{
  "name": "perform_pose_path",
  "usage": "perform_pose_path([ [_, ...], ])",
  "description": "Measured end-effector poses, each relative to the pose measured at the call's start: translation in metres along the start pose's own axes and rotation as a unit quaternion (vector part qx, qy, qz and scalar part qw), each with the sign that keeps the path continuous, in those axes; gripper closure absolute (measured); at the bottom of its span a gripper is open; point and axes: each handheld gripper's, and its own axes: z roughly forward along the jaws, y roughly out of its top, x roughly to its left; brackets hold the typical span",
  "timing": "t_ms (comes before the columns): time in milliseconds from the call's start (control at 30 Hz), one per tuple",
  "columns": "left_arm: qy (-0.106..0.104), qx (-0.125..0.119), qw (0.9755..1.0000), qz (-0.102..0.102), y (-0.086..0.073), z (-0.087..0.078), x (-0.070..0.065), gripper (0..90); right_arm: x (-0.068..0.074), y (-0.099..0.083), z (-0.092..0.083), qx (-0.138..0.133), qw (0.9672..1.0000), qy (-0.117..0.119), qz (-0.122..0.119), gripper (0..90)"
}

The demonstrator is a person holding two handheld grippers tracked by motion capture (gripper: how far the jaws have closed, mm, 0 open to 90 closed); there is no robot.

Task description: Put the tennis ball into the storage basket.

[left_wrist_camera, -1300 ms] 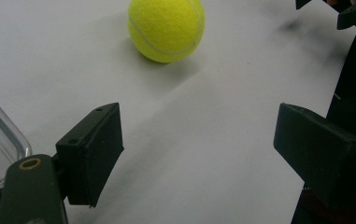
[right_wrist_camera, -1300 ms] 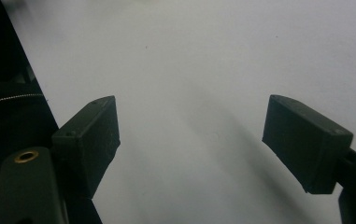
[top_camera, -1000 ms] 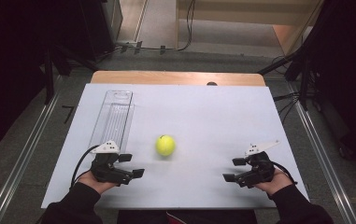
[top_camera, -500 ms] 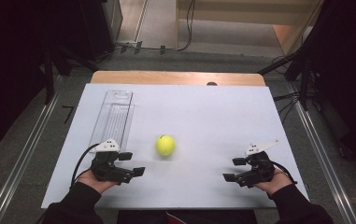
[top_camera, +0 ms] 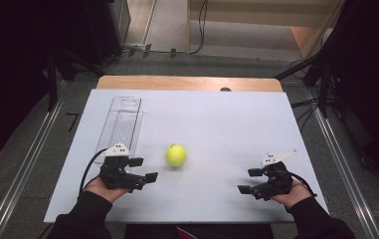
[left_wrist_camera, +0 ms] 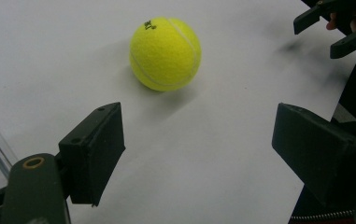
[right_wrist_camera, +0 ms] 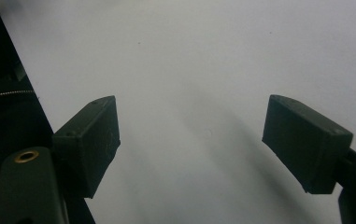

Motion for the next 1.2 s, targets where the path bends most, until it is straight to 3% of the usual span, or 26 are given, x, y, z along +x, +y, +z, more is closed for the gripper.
perform_pose_path([
  [200,0.016,0.006,0.9998,0.0,0.006,0.005,-0.003,17.3,-0.001,0.0,-0.001,-0.004,1.0,0.002,0.001,17.0],
  [900,0.011,0.011,0.9998,0.01,0.024,0.016,-0.003,16.9,0.0,0.0,-0.001,-0.003,1.0,0.001,0.001,16.9],
  [1133,0.005,0.009,0.9999,0.013,0.034,0.022,-0.003,11.6,0.001,0.0,0.001,0.0,1.0,0.003,-0.002,16.9],
  [1200,-0.001,0.01,0.9999,0.011,0.037,0.024,-0.003,1.3,0.001,0.0,0.001,-0.001,1.0,0.002,0.0,16.9],
])
